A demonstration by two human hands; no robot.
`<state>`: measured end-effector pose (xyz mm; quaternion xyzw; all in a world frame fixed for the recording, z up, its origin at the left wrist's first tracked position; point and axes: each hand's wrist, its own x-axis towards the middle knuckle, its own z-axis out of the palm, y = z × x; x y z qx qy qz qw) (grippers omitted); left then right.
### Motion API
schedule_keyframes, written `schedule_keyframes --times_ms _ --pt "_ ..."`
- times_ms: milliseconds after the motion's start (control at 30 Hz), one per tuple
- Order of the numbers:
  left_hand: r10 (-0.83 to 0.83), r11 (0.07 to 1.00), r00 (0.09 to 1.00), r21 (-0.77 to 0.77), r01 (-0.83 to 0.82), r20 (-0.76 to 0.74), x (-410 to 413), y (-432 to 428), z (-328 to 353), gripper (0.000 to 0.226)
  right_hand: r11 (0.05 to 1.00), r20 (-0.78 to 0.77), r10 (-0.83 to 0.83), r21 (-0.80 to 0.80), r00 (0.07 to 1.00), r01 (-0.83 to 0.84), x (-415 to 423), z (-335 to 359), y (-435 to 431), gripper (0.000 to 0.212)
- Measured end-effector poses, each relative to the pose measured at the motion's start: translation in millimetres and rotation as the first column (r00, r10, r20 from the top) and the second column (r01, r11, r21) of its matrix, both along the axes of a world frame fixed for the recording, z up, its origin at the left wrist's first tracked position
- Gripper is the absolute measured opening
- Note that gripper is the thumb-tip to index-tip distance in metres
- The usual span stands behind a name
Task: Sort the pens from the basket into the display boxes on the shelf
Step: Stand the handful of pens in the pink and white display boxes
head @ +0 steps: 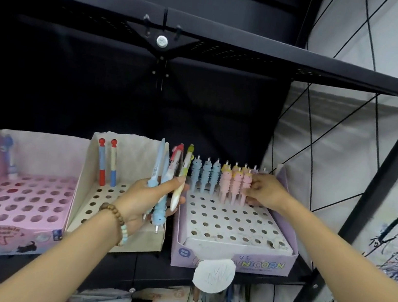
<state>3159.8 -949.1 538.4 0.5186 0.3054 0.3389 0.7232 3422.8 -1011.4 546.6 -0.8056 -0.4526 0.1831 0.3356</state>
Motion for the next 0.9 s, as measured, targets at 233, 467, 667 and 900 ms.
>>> schedule_keyframes --times_ms 233,467,667,900 --pt "-0.083 0.995 0.997 0.054 0.083 -0.003 -20 -2 5 0.028 0.916 0.0 0.019 0.4 1.0 -0.018 -62 41 -3 0.022" --pt "-0.023 0.993 0.997 0.119 0.015 0.071 -79 8 12 0.045 0.811 -0.563 0.565 0.511 0.603 -0.284 -178 59 26 0.02" --pt "0.386 0.872 0.918 0.36 -0.331 -0.092 -177 43 12 0.035 0.757 -0.54 0.623 0.598 0.566 -0.262 -257 61 75 0.012" --pt "0.566 0.771 0.821 0.402 -0.493 -0.079 -257 82 2 0.035 0.74 -0.301 0.493 0.639 0.816 -0.212 -330 51 146 0.016"
